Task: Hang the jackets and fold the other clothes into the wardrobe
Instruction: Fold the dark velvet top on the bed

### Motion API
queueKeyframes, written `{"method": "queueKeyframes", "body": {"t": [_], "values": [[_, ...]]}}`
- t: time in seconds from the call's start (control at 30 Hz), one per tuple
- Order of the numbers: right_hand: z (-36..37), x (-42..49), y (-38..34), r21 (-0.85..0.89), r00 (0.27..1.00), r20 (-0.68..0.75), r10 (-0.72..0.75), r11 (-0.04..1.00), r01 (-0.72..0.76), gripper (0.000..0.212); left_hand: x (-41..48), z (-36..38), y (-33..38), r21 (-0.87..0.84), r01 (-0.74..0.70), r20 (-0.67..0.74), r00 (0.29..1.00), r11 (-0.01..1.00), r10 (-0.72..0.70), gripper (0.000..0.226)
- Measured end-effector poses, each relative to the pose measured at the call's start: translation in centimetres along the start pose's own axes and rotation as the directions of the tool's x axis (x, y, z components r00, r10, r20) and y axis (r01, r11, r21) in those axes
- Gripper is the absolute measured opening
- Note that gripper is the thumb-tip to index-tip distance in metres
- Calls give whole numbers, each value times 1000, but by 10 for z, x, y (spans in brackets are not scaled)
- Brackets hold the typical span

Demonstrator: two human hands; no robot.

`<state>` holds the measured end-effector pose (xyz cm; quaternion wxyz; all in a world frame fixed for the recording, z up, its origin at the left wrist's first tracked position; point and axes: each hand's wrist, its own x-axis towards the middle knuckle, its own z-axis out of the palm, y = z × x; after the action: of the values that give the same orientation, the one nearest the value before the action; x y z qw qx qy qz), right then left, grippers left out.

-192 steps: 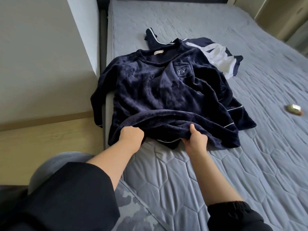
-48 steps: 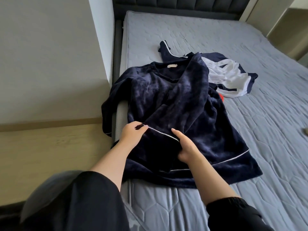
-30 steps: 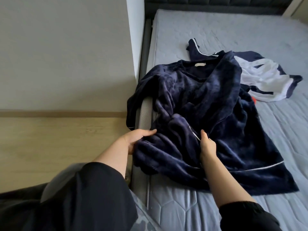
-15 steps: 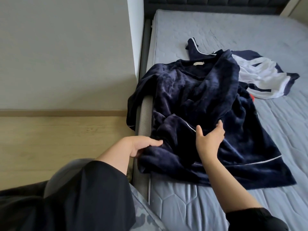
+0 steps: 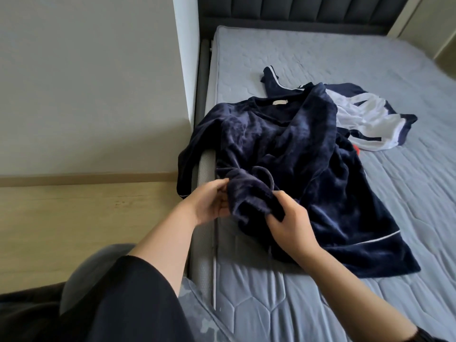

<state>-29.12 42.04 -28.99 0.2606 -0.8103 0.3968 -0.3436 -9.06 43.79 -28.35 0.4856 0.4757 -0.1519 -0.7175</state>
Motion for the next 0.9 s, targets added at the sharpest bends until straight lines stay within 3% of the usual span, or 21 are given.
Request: {"method": "queueKeyframes", "body": {"t": [0.07,0.17,0.27,0.33,0.43,0.57,0.7,0.77,0.83,0.9], "values": [[-5,10,8,198,982,-30,185,964,-175,22,0,3,5,157,-169,-69,981,973,181,20],[-14,20,17,360,950,67,304,881,-307,23,1,4,8,539,-404,2,878,739,478,49],[-19,22,22,412,932,238,273,840,-352,20,2,11,4,750,-469,187,827,466,531,69],[-18,21,25,345,919,287,272,865,-364,16,4,18,2,794,-479,253,819,374,515,57],[-20,21,27,354,906,246,344,839,-414,15,2,25,6,755,-483,228,827,443,513,24],[-25,20,19,557,912,119,393,733,-389,29,1,25,10,817,-394,75,796,420,601,15],[-18,10,3,267,953,156,260,918,-295,76,4,27,11,822,-403,67,770,402,635,12],[-16,9,2,262,958,174,229,927,-269,69,4,26,15,789,-440,111,789,429,604,17],[-18,14,3,421,957,154,248,860,-290,45,5,24,17,736,-481,147,800,476,581,26],[-22,19,5,464,952,162,260,831,-306,44,5,23,17,664,-518,173,808,540,563,32]]}}
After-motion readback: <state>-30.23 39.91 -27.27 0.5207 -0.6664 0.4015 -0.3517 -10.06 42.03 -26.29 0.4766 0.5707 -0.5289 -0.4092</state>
